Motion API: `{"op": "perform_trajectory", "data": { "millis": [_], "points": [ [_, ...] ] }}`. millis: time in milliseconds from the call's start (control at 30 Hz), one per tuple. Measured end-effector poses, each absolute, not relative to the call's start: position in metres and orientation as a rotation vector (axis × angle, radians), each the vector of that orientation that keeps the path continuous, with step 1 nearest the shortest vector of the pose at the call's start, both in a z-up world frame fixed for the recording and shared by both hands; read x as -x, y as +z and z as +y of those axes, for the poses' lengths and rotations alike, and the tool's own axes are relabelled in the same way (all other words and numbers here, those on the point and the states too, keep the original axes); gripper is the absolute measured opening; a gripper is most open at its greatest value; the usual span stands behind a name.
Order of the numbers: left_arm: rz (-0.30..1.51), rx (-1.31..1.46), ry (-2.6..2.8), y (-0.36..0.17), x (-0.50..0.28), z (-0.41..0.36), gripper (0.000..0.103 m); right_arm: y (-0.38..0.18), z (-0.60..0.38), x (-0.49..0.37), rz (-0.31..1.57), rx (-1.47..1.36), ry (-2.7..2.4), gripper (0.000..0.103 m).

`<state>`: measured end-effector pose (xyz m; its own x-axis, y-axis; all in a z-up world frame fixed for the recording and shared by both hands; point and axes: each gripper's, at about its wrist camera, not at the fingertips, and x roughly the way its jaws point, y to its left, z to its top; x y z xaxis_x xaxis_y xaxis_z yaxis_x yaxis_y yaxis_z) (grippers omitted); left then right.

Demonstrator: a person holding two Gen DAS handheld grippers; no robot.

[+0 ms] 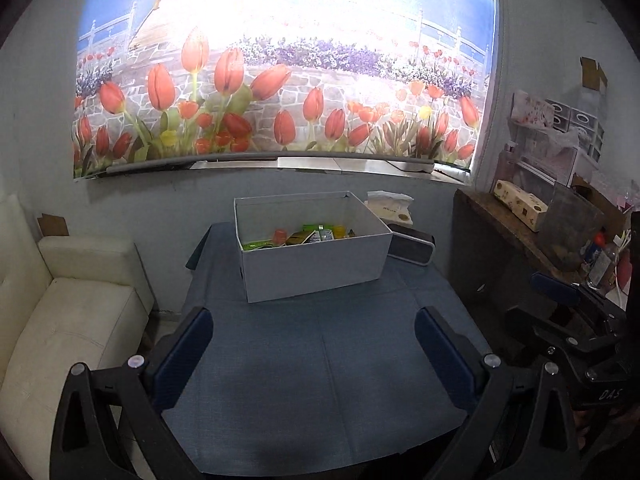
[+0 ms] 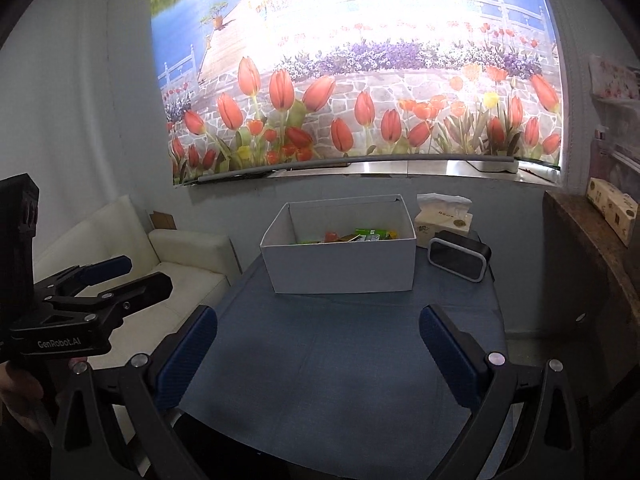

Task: Organize snacks

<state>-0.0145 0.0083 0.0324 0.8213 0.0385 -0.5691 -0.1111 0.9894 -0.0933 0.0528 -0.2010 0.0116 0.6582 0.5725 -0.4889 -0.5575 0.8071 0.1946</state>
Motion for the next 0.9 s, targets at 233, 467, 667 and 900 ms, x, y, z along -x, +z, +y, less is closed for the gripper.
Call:
{"op": "perform_trajectory", "data": {
  "millis": [233, 467, 667, 900],
  "points": [
    [0.598, 0.129, 0.059, 0.0366, 0.0219, 0.0034, 0.103, 0.0142, -0.2047, -0.0483, 0.57, -0.041, 0.641, 0.103],
    [0.602, 0.134, 0.051, 0.0358, 0.0214, 0.0024, 0.103, 0.0136, -0.2043, -0.0472, 0.581, -0.034, 0.634, 0.103],
    [0.612, 0.133, 0.054, 0.0337, 0.0196, 0.0027, 0.103, 0.0137, -0.2061, -0.0491, 0.585, -0.044, 0.628, 0.103],
    [0.616, 0.128, 0.053, 0.0342, 0.0196, 0.0036, 0.103, 0.0156, -0.2071, -0.0496, 0.584, -0.051, 0.633, 0.103]
  ]
}}
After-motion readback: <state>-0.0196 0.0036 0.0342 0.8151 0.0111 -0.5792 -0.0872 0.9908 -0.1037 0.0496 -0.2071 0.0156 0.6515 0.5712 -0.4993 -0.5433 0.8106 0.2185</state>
